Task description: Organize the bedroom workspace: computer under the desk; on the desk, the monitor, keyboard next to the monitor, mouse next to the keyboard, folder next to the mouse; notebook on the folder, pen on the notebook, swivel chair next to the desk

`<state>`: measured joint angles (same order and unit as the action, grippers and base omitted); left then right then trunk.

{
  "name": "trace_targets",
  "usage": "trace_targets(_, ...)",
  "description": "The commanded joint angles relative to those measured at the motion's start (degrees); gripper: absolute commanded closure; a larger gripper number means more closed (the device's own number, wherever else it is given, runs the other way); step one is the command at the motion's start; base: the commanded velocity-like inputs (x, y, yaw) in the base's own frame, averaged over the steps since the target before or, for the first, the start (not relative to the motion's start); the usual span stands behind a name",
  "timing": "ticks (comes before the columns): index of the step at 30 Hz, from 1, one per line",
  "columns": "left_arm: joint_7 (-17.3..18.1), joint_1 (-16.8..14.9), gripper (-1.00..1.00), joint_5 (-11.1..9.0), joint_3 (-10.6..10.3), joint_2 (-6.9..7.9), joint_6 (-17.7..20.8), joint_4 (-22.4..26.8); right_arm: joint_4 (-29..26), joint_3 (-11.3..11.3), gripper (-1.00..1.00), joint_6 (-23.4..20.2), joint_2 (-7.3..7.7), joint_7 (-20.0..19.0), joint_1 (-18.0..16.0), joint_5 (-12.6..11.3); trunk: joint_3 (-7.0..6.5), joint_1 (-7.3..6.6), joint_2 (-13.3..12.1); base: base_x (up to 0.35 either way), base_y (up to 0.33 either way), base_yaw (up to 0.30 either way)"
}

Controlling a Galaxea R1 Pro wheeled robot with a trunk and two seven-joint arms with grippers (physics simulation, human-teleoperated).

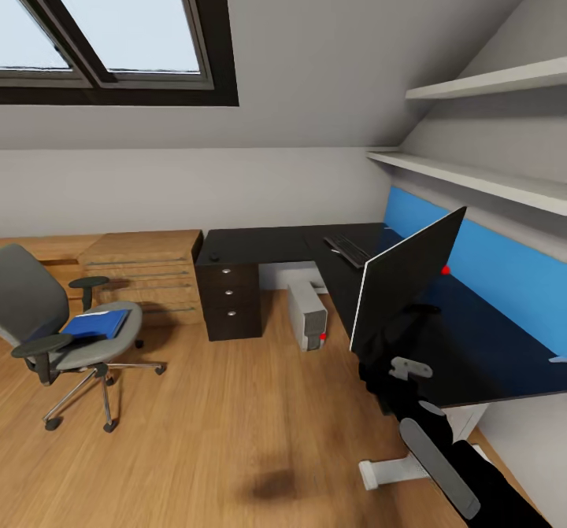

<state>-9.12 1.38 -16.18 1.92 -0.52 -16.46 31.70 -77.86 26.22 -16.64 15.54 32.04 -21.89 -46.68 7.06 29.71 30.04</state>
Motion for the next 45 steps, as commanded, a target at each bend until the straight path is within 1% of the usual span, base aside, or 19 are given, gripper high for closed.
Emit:
trace_targets(1, -0.03, 0.02, -1.00, -0.24, 0.10, -0.03, -0.06, 0.11, 0.06, 0.06, -1.00, 0.45, 0.40, 0.46, -0.08, -0.41, 0.10, 0.03, 0.10, 0.092, -0.052, 0.000)
trace_targets(6, -0.15, 0.02, -1.00, -0.15, 0.11, -0.03, -0.11, 0.11, 0.36, -0.22, -1.00, 1.24, 0.83, 0.47, -0.08, -0.55, 0.10, 0.03, 0.10, 0.213, -0.116, 0.000)
trace_targets(10, -0.12, 0.02, -1.00, -0.06, 0.05, -0.07, -0.14, 0.11, 0.58, -1.48, -1.00, 1.55, 0.94, 0.46, -0.08, -0.59, 0.10, 0.03, 0.10, 0.274, -0.148, 0.000)
trace_targets(12, -0.11, 0.02, -1.00, -0.07, 0.06, -0.04, -0.15, 0.11, 0.75, -2.59, -1.00, 1.80, 0.98, 0.35, -0.09, -0.70, 0.10, 0.03, 0.10, 0.295, -0.158, 0.000)
trace_targets(18, -0.11, 0.02, -1.00, -0.08, 0.05, -0.04, -0.15, 0.11, 0.78, -3.85, -1.00, 1.86, 0.92, 0.36, -0.08, -0.77, 0.10, 0.03, 0.10, 0.299, -0.159, 0.000)
trace_targets(25, -0.11, 0.02, -1.00, -0.08, 0.08, -0.08, -0.10, 0.11, 0.78, -4.12, -1.00, 1.87, 0.90, 0.39, -0.09, -0.76, 0.10, 0.03, 0.10, 0.284, -0.097, 0.000)
trace_targets(38, -0.03, 0.02, -1.00, -0.08, 0.02, -0.09, -0.06, 0.11, 1.04, -4.05, -1.00, 1.87, 0.77, 0.39, -0.08, -0.64, 0.10, 0.03, 0.10, 0.268, 0.173, 0.000)
trace_targets(45, -0.07, 0.02, -1.00, -0.08, 0.10, -0.09, 0.02, 0.11, 1.13, -3.99, -1.00, 1.91, 0.72, 0.39, -0.08, -0.64, 0.10, 0.03, 0.10, 0.049, 0.047, 0.000)
